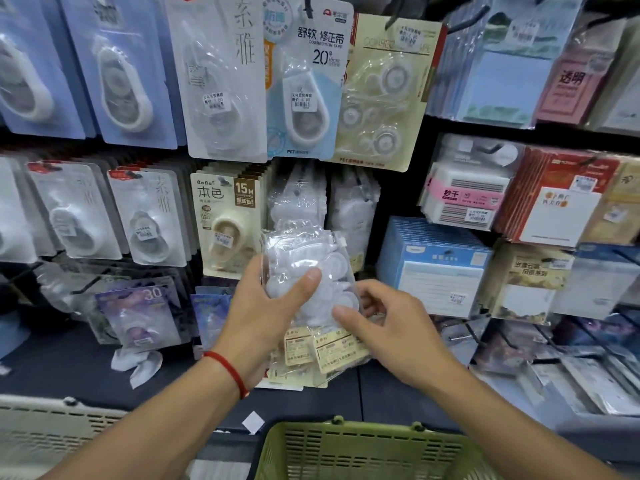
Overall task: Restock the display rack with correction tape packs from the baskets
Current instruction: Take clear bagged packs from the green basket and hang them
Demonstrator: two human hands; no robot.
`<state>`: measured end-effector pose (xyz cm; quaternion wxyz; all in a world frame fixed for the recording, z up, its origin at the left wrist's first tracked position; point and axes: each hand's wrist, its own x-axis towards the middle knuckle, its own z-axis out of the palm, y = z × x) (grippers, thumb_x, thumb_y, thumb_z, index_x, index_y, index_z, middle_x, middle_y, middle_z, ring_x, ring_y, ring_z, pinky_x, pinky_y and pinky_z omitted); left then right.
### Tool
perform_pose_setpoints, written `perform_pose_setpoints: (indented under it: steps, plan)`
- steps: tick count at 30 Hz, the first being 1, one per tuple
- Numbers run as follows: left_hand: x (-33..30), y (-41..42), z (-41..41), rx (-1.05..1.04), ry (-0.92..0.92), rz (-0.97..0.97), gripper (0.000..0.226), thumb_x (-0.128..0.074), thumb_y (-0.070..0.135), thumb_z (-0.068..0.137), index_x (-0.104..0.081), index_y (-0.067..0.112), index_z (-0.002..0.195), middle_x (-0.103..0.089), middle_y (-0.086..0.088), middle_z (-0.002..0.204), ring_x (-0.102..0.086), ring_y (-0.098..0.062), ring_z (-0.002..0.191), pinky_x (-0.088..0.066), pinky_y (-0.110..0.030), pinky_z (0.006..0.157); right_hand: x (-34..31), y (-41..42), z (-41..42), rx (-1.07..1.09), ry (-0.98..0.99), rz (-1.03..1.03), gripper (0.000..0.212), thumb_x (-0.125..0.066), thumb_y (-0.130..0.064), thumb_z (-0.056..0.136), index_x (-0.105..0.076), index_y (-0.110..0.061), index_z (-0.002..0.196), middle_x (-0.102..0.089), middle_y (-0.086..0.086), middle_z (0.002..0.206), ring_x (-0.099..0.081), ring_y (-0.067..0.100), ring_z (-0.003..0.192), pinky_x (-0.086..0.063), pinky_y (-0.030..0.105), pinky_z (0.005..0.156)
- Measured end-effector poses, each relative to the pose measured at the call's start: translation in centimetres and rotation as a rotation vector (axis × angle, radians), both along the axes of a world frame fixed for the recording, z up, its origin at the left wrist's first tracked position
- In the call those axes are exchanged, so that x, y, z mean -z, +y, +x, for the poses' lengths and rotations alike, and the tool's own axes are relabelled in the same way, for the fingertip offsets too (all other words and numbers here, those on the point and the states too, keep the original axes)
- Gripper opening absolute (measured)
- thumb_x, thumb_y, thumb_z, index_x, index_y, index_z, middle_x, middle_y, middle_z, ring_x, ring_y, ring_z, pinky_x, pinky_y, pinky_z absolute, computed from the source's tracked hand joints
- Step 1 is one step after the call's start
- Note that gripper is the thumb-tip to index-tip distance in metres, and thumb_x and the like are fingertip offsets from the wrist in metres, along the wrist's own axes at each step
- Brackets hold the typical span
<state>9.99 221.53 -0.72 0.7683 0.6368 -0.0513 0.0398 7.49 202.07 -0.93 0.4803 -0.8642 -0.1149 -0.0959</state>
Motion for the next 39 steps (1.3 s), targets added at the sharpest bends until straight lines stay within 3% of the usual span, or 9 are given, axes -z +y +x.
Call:
perform_pose_setpoints:
  steps: [8, 12, 19, 25, 27, 30, 33, 35, 39]
  plan:
    - [-0.4, 1.2, 0.6, 0.057, -0.005, -0.032, 0.09, -0.087, 0.018, 0.066, -0.048, 0.026, 0.147, -0.07, -0.004, 0.136, -0.072, -0.023, 0.119, -0.061, -0.046, 0.099, -1.1, -0.9, 0.1, 0.149, -0.089, 0.349, 0.007, -0.065, -0.04, 0.102, -0.062, -0.036, 0.098, -0.076, 0.012, 0.095, -0.073, 0.038, 0.087, -0.059, 0.061, 0.081]
    - [-0.3, 1.7, 1.2, -0.085, -0.042, 0.031, 0.091, -0.085, 0.009, 0.081, -0.039, 0.027, 0.157, -0.056, 0.003, 0.154, -0.058, -0.021, 0.137, -0.048, -0.05, 0.115, -1.7, -1.4, 0.4, 0.161, -0.087, 0.367, 0.008, -0.064, -0.037, 0.103, -0.064, -0.03, 0.107, -0.077, 0.012, 0.095, -0.07, 0.045, 0.091, -0.055, 0.066, 0.084]
    - [-0.1, 2.0, 1.5, -0.133, -0.066, 0.029, 0.084, -0.085, 0.006, 0.082, -0.044, 0.025, 0.153, -0.06, 0.002, 0.149, -0.06, -0.02, 0.135, -0.049, -0.051, 0.114, -1.9, -1.2, 0.4, 0.202, -0.086, 0.388, 0.012, -0.065, -0.04, 0.102, -0.065, -0.029, 0.105, -0.074, 0.022, 0.094, -0.064, 0.057, 0.093, -0.053, 0.07, 0.082]
    - [-0.1, 2.2, 1.7, -0.155, -0.096, 0.013, 0.083, -0.087, 0.009, 0.081, -0.045, 0.026, 0.151, -0.057, -0.002, 0.152, -0.057, -0.025, 0.139, -0.048, -0.055, 0.114, -2.0, -1.1, 0.2, 0.194, -0.078, 0.386, 0.017, -0.068, -0.042, 0.1, -0.067, -0.027, 0.108, -0.079, 0.014, 0.093, -0.067, 0.054, 0.093, -0.055, 0.069, 0.084]
    - [-0.1, 2.1, 1.6, -0.164, -0.121, 0.027, 0.073, -0.086, 0.008, 0.082, -0.052, 0.03, 0.142, -0.065, 0.008, 0.141, -0.064, -0.015, 0.129, -0.053, -0.047, 0.109, -1.7, -1.3, 0.5, 0.206, -0.03, 0.312, 0.026, -0.067, -0.044, 0.099, -0.065, -0.027, 0.119, -0.079, 0.004, 0.105, -0.073, 0.036, 0.099, -0.057, 0.061, 0.093]
    - [-0.1, 1.9, 1.3, -0.167, -0.155, 0.059, 0.064, -0.088, 0.007, 0.078, -0.057, 0.04, 0.124, -0.074, 0.022, 0.117, -0.073, -0.003, 0.106, -0.062, -0.033, 0.092, -1.6, -1.8, 0.8, 0.372, -0.073, -0.08, 0.055, -0.066, -0.048, 0.097, -0.049, -0.028, 0.146, -0.056, -0.01, 0.136, -0.056, 0.011, 0.123, -0.05, 0.038, 0.104]
    - [0.0, 1.3, 0.6, -0.108, -0.165, 0.107, 0.07, -0.093, 0.022, 0.067, -0.058, 0.035, 0.127, -0.075, 0.017, 0.117, -0.075, -0.005, 0.103, -0.064, -0.027, 0.082, -1.5, -1.4, 0.6, 0.182, 0.019, -0.094, 0.039, -0.07, -0.046, 0.096, -0.061, -0.033, 0.131, -0.066, -0.014, 0.117, -0.062, 0.004, 0.106, -0.047, 0.022, 0.086]
    - [0.5, 0.6, 0.2, -0.035, -0.151, 0.122, 0.073, -0.093, 0.022, 0.066, -0.058, 0.03, 0.13, -0.076, 0.008, 0.121, -0.076, -0.01, 0.104, -0.064, -0.029, 0.081, -1.1, -0.7, 0.4, -0.03, 0.198, 0.008, 0.024, -0.071, -0.047, 0.096, -0.07, -0.033, 0.115, -0.075, -0.009, 0.104, -0.07, 0.007, 0.097, -0.054, 0.027, 0.08]
    - [0.4, -0.4, 0.0, 0.023, -0.114, 0.104, 0.06, -0.089, 0.033, 0.071, -0.06, 0.034, 0.124, -0.078, 0.007, 0.117, -0.077, -0.016, 0.106, -0.064, -0.036, 0.086, -0.5, 0.0, 0.4, -0.022, 0.102, 0.065, 0.008, -0.07, -0.036, 0.098, -0.069, -0.029, 0.096, -0.078, 0.0, 0.094, -0.076, 0.021, 0.087, -0.059, 0.037, 0.068]
